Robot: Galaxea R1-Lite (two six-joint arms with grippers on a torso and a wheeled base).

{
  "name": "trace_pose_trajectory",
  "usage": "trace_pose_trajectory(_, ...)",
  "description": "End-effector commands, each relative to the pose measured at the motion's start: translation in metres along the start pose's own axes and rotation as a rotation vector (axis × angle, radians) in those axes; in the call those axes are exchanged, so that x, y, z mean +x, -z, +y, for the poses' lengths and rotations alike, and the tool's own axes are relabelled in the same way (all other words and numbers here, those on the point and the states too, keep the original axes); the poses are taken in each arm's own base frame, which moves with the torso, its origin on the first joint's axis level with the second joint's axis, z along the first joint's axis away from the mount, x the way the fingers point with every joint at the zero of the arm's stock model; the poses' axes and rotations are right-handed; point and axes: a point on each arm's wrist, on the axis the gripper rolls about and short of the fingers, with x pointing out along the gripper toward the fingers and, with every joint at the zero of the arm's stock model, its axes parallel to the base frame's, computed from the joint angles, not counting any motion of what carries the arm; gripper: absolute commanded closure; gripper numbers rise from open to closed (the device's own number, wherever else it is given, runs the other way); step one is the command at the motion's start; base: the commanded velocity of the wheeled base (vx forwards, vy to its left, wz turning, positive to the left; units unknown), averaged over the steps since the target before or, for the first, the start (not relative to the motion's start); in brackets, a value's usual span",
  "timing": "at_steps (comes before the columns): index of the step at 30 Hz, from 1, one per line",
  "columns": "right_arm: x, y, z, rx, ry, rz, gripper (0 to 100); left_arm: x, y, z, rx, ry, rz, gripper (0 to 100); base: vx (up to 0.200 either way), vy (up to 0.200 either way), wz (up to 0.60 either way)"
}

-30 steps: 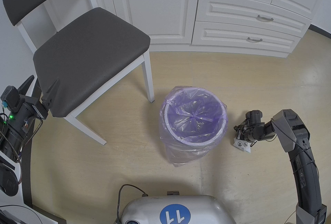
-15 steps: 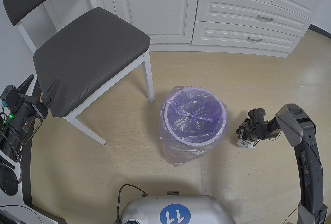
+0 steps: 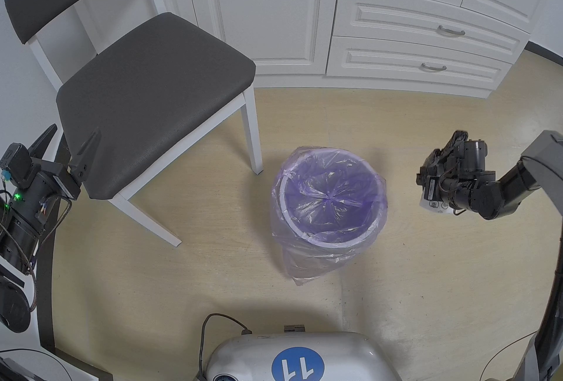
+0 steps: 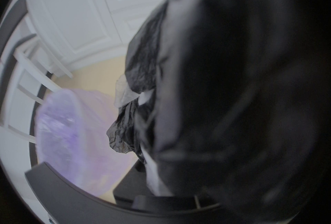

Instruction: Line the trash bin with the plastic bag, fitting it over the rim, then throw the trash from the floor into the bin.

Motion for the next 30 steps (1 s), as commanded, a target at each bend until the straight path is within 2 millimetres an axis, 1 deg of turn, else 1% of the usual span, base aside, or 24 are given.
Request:
trace_pose_trajectory(1,-0.098,-0.037,0.039,-0.031,-0.144,-0.239,100,0.003,-0.006,0.002,0.008,-0.009,-0.028,0,0.000,0.000,0.00)
trace_pose_trajectory(3,-0.105,-0.035,0.052,-0.033,-0.186,-0.268,100,0.003,-0.007,0.003,0.007,-0.011,-0.032,0,0.000,0.000,0.00)
trace_pose_trajectory(4,-0.105,-0.035,0.052,-0.033,-0.186,-0.268,100,0.003,-0.007,0.003,0.007,-0.011,-0.032,0,0.000,0.000,0.00)
trace_pose_trajectory(5,-0.107,-0.027,0.067,-0.035,-0.237,-0.290,100,0.004,-0.007,0.003,0.008,-0.012,-0.033,0,0.000,0.000,0.00)
trace_pose_trajectory(6,-0.106,-0.022,0.076,-0.034,-0.265,-0.295,100,0.005,-0.006,0.003,0.009,-0.011,-0.032,0,0.000,0.000,0.00)
trace_pose_trajectory(7,-0.106,-0.022,0.076,-0.034,-0.265,-0.295,100,0.005,-0.006,0.003,0.009,-0.011,-0.032,0,0.000,0.000,0.00)
trace_pose_trajectory(9,-0.091,0.001,0.102,-0.004,-0.337,-0.284,100,0.006,-0.004,0.003,0.012,-0.011,-0.023,0,0.000,0.000,0.00)
trace_pose_trajectory(10,-0.083,0.008,0.110,0.013,-0.358,-0.282,100,0.006,-0.003,0.003,0.021,-0.012,-0.018,0,0.000,0.000,0.00)
trace_pose_trajectory(11,-0.078,0.013,0.115,0.024,-0.368,-0.283,100,0.006,-0.003,0.003,0.026,-0.013,-0.017,0,0.000,0.000,0.00)
trace_pose_trajectory(12,-0.068,0.020,0.123,0.043,-0.392,-0.293,100,0.006,-0.001,0.003,0.032,-0.013,-0.009,0,0.000,0.000,0.00)
trace_pose_trajectory(13,-0.068,0.020,0.123,0.043,-0.392,-0.293,100,0.006,-0.001,0.003,0.032,-0.013,-0.009,0,0.000,0.000,0.00)
trace_pose_trajectory(14,-0.046,0.037,0.136,0.073,-0.420,-0.315,100,0.007,0.001,0.004,0.036,-0.013,-0.001,0,0.000,0.000,0.00)
trace_pose_trajectory(15,-0.037,0.045,0.141,0.083,-0.436,-0.330,100,0.007,0.002,0.004,0.037,-0.013,0.002,0,0.000,0.000,0.00)
trace_pose_trajectory(16,-0.033,0.048,0.143,0.087,-0.439,-0.334,100,0.008,0.003,0.004,0.035,-0.013,0.005,0,0.000,0.000,0.00)
trace_pose_trajectory(17,-0.020,0.061,0.148,0.099,-0.455,-0.349,100,0.008,0.003,0.004,0.036,-0.013,0.006,0,0.000,0.000,0.00)
trace_pose_trajectory(18,-0.014,0.068,0.151,0.102,-0.464,-0.354,100,0.009,0.004,0.004,0.036,-0.013,0.009,0,0.000,0.000,0.00)
trace_pose_trajectory(19,-0.014,0.068,0.151,0.102,-0.464,-0.354,100,0.009,0.004,0.004,0.036,-0.013,0.009,0,0.000,0.000,0.00)
trace_pose_trajectory(20,-0.002,0.083,0.157,0.115,-0.485,-0.356,100,0.010,0.005,0.004,0.036,-0.014,0.013,0,0.000,0.000,0.00)
trace_pose_trajectory(21,0.002,0.088,0.162,0.130,-0.498,-0.354,100,0.010,0.005,0.005,0.036,-0.015,0.013,0,0.000,0.000,0.00)
trace_pose_trajectory(23,0.006,0.094,0.167,0.164,-0.517,-0.350,100,0.011,0.005,0.005,0.037,-0.017,0.013,0,0.000,0.000,0.00)
trace_pose_trajectory(26,0.005,0.098,0.180,0.247,-0.573,-0.353,100,0.012,0.007,0.005,0.038,-0.017,0.017,0,0.000,0.000,0.00)
trace_pose_trajectory(30,0.010,0.106,0.186,0.289,-0.601,-0.354,100,0.012,0.007,0.005,0.038,-0.017,0.019,0,0.000,0.000,0.00)
